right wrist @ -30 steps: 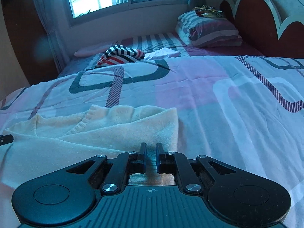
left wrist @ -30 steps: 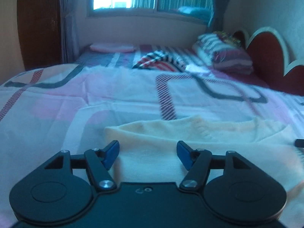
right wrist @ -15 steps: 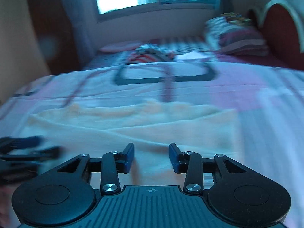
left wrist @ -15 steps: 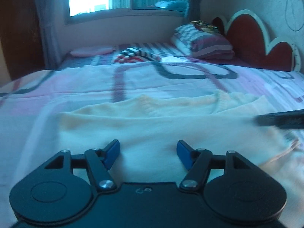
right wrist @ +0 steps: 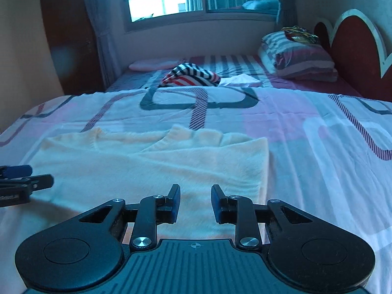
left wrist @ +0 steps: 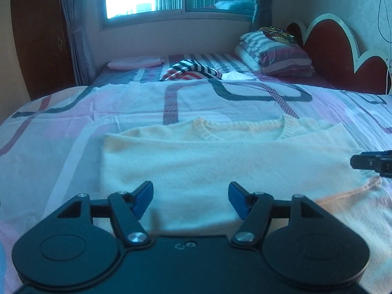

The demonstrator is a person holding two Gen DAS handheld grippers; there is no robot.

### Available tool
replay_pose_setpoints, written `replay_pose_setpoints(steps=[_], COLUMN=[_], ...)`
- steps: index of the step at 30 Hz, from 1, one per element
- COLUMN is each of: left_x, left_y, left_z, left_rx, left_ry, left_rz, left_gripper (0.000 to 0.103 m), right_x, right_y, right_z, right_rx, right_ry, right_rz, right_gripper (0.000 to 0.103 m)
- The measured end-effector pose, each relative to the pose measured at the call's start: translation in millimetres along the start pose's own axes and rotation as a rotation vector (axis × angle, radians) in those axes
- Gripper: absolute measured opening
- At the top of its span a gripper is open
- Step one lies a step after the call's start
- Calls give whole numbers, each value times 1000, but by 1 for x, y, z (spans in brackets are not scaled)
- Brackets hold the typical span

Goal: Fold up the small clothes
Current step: 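Move both open tools to the ribbed hem of the folded sweater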

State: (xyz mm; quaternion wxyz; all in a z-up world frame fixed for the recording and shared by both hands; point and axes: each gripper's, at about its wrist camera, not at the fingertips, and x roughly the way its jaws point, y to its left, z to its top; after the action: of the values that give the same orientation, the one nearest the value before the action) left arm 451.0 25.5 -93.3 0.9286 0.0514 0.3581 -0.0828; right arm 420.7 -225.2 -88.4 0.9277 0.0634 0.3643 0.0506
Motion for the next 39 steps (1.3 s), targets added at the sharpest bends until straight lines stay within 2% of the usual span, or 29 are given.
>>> replay_pose_setpoints(steps=[3, 15, 27, 31, 39], left_x=[8, -1, -3, -2, -3], left_y=[-3, -2, -7, -6, -7], left_z=[-10, -21, -31, -29, -31], left_rx=[-1, 0, 1, -7, -1], left_ry=[35, 45, 54, 65, 59], left_rz=[15, 53, 87, 90, 89], left_gripper=[66, 70, 74, 75, 75], right_x=[9, -6, -8, -8, -7], right_y=[-8, -30, -29, -32, -27], right_z=[-9, -22, -31, -31, -32], right_rx=[14, 27, -43, -31, -63], right_ry=[45, 42, 27, 33, 30], right_rz=[-31, -17, -3, 9, -12], right_gripper=[27, 27, 27, 27, 27])
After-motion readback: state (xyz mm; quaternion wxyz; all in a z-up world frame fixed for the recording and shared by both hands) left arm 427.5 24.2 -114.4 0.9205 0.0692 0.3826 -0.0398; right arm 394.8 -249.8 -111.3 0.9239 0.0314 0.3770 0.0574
